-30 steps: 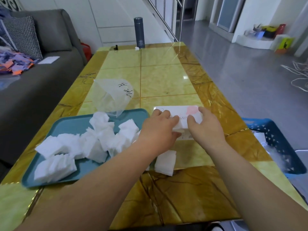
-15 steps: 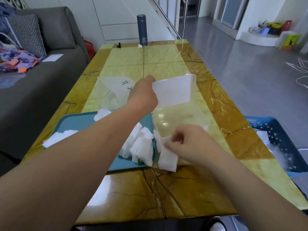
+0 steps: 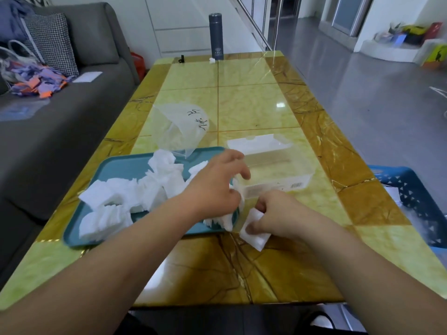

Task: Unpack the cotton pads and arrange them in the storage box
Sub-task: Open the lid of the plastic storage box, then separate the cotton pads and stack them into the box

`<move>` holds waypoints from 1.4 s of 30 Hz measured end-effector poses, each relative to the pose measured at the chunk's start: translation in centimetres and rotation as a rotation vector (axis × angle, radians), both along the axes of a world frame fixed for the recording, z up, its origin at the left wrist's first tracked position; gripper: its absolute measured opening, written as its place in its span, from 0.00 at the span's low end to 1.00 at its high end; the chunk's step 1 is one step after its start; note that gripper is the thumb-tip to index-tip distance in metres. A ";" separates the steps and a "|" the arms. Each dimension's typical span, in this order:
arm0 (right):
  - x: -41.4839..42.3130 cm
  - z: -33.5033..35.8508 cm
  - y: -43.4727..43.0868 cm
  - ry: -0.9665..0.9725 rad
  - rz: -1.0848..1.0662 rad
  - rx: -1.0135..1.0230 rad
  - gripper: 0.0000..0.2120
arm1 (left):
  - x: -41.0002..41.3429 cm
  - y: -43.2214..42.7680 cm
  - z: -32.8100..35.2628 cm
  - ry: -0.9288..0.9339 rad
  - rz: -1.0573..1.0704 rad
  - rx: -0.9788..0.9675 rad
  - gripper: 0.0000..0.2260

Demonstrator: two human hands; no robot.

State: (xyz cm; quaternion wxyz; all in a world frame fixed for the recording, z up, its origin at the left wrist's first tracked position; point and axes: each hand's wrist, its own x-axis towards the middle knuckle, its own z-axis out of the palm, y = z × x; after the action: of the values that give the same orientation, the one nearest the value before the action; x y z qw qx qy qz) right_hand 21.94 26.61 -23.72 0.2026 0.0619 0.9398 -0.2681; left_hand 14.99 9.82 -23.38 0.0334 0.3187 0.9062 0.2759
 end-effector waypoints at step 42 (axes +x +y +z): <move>-2.6 1.2 -4.0 0.228 -0.325 -0.988 0.12 | 0.9 -6.3 0.9 -0.575 0.302 0.767 0.10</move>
State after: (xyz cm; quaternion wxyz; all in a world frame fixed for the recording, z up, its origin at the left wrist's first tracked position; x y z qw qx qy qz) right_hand 19.30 22.61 -22.50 0.0598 0.0745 0.6958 -0.7118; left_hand 15.88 3.55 -22.50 0.1220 0.0846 0.7297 0.6675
